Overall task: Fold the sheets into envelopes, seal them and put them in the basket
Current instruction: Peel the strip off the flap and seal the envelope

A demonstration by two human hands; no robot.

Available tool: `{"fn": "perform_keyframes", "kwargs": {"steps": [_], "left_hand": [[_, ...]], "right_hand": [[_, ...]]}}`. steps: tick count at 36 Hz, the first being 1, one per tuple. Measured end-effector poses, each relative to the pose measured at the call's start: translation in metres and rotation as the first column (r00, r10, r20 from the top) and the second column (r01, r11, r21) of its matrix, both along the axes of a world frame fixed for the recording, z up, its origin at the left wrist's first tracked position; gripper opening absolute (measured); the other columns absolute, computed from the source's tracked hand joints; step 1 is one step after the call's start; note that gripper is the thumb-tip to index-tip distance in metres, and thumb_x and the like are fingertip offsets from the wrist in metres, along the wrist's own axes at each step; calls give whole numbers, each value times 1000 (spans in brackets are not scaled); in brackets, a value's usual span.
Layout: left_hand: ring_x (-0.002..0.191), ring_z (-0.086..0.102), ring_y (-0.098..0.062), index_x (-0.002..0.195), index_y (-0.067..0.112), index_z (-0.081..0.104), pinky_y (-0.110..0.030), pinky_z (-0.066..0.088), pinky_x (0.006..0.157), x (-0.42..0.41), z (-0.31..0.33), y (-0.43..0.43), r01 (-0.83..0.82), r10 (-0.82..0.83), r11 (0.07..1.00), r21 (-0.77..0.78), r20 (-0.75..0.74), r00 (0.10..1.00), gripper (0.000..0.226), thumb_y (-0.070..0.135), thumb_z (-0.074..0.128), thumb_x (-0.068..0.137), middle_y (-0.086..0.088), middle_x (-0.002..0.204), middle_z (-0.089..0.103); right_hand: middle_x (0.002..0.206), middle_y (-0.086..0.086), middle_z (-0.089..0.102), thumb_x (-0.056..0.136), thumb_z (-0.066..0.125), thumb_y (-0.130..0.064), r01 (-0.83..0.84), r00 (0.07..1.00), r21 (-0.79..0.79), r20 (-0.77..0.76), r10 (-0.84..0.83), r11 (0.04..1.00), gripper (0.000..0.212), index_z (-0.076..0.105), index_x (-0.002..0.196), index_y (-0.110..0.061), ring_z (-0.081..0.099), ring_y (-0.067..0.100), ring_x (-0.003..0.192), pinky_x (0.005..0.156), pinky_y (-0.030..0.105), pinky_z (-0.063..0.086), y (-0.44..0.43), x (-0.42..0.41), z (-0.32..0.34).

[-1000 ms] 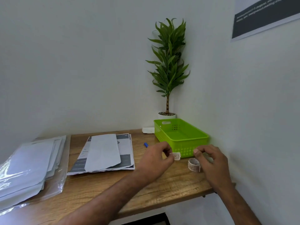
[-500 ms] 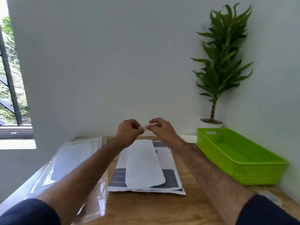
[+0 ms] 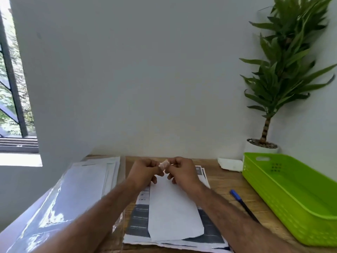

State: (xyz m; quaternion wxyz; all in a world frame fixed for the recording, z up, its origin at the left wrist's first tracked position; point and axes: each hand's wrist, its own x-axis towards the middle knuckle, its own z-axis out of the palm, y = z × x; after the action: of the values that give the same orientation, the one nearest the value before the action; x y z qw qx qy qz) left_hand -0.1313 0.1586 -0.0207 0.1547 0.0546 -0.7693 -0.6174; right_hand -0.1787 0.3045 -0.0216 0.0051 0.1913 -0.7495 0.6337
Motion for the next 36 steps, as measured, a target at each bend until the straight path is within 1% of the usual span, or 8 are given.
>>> {"fn": "perform_keyframes", "kwargs": {"steps": [5, 9, 16, 20, 23, 27, 30, 36], "left_hand": [[50, 54, -14, 83, 3, 74, -22, 40, 44, 5, 2, 4, -15, 15, 1000, -18, -24, 1000, 22, 24, 77, 87, -10, 76, 75], [51, 51, -11, 84, 3, 75, -16, 38, 42, 2, -2, 2, -97, 95, 992, -77, -22, 995, 8, 11, 73, 86, 6, 59, 66], [88, 70, -25, 107, 9, 70, -30, 54, 66, -3, -6, -9, -187, 189, 982, -33, 48, 981, 22, 18, 65, 86, -8, 95, 73], [63, 67, -40, 70, 12, 63, -33, 46, 56, 0, -2, -7, -217, 214, 975, 52, 70, 974, 13, 10, 59, 82, -14, 70, 67], [40, 49, -13, 54, 14, 56, -21, 40, 50, 1, -1, -4, -186, 155, 953, 239, 140, 978, 37, -3, 53, 87, -1, 52, 53], [71, 64, -25, 83, 2, 63, -26, 54, 62, 0, 1, -4, -189, 103, 879, 439, 213, 972, 9, 0, 56, 89, -14, 88, 65], [82, 70, -30, 98, -2, 61, -27, 60, 58, 0, 1, -6, -198, 87, 836, 512, 232, 969, 13, -4, 57, 86, -21, 108, 68], [76, 66, -30, 97, 0, 61, -41, 56, 74, 3, 7, -8, -202, 68, 814, 544, 256, 964, 8, -1, 59, 89, -20, 93, 67]], "right_hand": [[71, 4, 69, 91, 69, -9, -1, 999, 24, -51, 2, 1000, 11, 72, 82, -14, 59, 14, 59, 45, 15, 42, 6, -2, 1], [68, -2, 68, 88, 74, -9, -10, 998, 52, -54, 12, 999, 19, 71, 73, -20, 61, 15, 59, 47, 17, 43, 8, -5, 1], [75, -1, 73, 85, 78, -19, 189, 980, -65, -45, -192, 980, 10, 75, 77, -15, 63, 11, 67, 59, 22, 49, 13, -13, 3], [69, -2, 65, 87, 75, -16, 287, 958, -119, 40, -284, 951, 12, 73, 78, -8, 57, 14, 69, 63, 25, 44, 17, -14, 0], [66, -4, 61, 86, 74, -15, 295, 950, -143, 151, -274, 945, 14, 70, 73, -10, 53, 13, 65, 58, 24, 41, 14, -10, -3], [82, 2, 72, 87, 73, -14, 264, 947, -192, 239, -216, 945, 7, 75, 86, -8, 62, 15, 76, 64, 24, 47, 8, -7, -5], [93, 4, 77, 89, 72, -15, 255, 951, -193, 230, -209, 948, 7, 77, 91, -10, 65, 12, 80, 64, 21, 48, 7, -4, -8], [75, -3, 66, 85, 76, -19, 225, 964, -145, 175, -199, 964, 14, 76, 88, -6, 55, 9, 70, 59, 22, 40, 6, 4, 1]]}}
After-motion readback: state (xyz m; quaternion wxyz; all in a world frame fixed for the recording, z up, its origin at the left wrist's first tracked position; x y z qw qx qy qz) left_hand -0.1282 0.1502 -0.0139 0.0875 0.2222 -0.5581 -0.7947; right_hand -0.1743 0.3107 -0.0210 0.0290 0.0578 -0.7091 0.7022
